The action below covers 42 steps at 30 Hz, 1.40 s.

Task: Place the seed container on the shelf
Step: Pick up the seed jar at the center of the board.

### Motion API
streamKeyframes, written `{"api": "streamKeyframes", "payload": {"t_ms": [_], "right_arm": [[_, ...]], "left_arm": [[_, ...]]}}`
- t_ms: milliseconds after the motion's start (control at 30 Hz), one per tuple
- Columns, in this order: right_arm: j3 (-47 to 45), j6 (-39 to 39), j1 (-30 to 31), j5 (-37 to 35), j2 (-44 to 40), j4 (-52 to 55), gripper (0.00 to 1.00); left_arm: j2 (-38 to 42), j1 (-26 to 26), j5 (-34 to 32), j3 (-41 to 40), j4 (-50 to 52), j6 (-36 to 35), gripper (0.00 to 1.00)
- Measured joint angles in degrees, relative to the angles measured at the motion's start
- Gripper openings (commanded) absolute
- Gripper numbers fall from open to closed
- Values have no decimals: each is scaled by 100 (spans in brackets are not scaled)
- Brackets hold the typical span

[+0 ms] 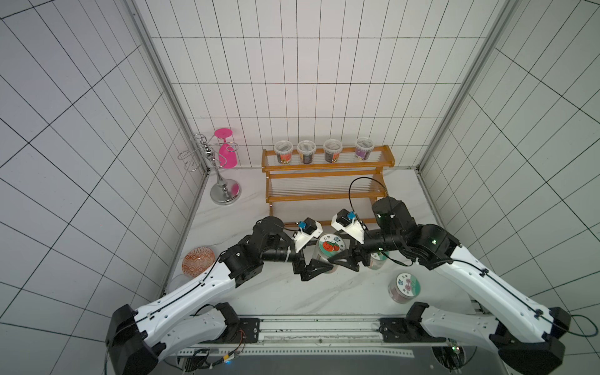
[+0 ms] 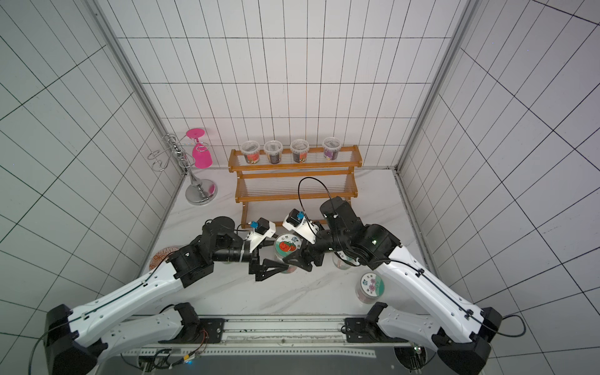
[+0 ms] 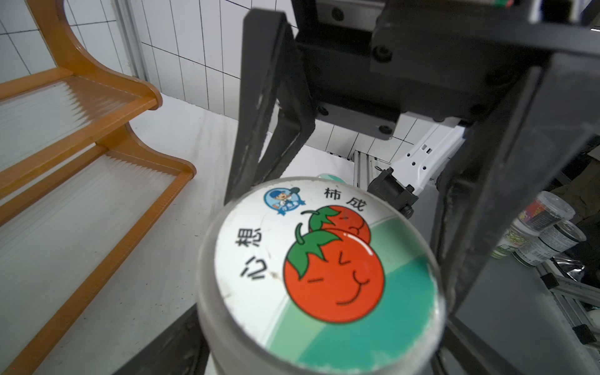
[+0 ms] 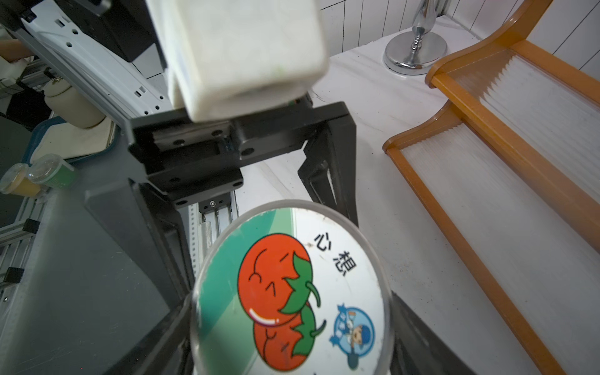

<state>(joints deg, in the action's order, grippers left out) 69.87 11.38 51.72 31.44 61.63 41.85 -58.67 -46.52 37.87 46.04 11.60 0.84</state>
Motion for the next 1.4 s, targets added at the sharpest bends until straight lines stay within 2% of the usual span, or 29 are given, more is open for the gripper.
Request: {"api": "streamKeyframes", "payload": {"t_ms": [167, 267, 400, 500, 700, 833, 900, 967, 1133, 1267, 1400], "right_arm": [[0, 55, 0, 164, -2, 48, 52], [0, 59, 0, 229, -2, 127, 56], [2, 48, -4, 247, -2, 160, 71], [2, 31, -15, 245, -2, 177, 87], [28, -76, -35, 68, -4, 79, 99], [153, -280, -35, -616, -70, 17, 99], [201, -391, -35, -1064, -186, -63, 99], [203, -509, -35, -1558, -354, -166, 99], [166, -750, -37, -2461, -748, -463, 99], [-46, -898, -42, -2861, -957, -688, 99], [-214, -999, -66, -3042, -940, -739, 99]], "left_arm": [[-210, -22, 256, 0, -24, -114, 93], [-269, -48, 380, 7, -28, -155, 81], [-313, -66, 448, 11, -68, -227, 65], [-337, -68, 439, 11, -92, -212, 50], [-317, -76, 133, -83, -448, 48, 47], [-111, -72, -719, -457, -890, 321, 41], [66, -66, -1335, -761, -1191, 483, 41], [238, -50, -2017, -1082, -1519, 634, 47], [433, 203, -3735, -1620, -2334, 949, 44], [358, 555, -4896, -1805, -2992, 1108, 44], [-59, 780, -5659, -1799, -3628, 1117, 44]]}}
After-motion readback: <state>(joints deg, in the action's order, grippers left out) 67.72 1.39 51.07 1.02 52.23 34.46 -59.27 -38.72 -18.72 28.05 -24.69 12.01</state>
